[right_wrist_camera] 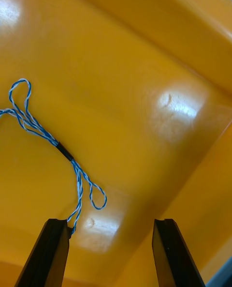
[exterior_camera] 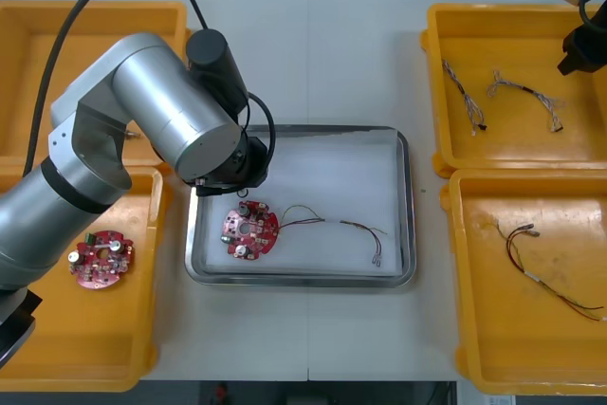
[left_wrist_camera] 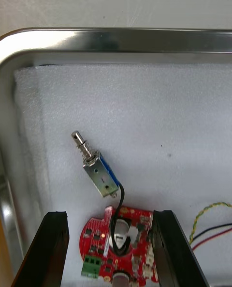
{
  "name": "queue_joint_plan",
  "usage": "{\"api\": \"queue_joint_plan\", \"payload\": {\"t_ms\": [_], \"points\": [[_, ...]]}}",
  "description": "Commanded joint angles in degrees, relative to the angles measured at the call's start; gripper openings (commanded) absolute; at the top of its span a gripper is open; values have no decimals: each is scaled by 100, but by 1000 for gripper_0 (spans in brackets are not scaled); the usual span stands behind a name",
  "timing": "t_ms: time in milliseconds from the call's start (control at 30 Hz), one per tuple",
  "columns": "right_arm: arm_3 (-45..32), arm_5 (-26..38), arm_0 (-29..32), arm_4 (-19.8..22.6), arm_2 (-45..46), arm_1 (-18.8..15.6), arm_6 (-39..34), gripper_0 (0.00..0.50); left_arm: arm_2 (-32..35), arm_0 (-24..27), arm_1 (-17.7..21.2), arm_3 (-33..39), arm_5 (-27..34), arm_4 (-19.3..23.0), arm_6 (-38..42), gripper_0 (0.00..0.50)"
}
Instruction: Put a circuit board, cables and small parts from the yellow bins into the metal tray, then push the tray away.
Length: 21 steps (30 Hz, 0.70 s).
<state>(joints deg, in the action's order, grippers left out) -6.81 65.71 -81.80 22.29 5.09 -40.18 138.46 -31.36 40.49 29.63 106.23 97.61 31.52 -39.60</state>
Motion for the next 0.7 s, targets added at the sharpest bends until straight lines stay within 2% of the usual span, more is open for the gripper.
{"api": "queue_joint_plan", "payload": {"t_ms": [33,233,400,700], "points": [[-14,-163,-257,-50,168,107,770,500,605,108,-115,469,566,329,427,500],[-22,-163,-178,109,168,195,1654,500,1159,266,-62,759,1239,461,356,500],[-22,-181,-29,205,168,195,1654,500,1502,354,96,759,1239,628,225,500],[-22,-550,235,416,159,239,1654,500,2047,372,535,486,1239,830,-681,500]]}}
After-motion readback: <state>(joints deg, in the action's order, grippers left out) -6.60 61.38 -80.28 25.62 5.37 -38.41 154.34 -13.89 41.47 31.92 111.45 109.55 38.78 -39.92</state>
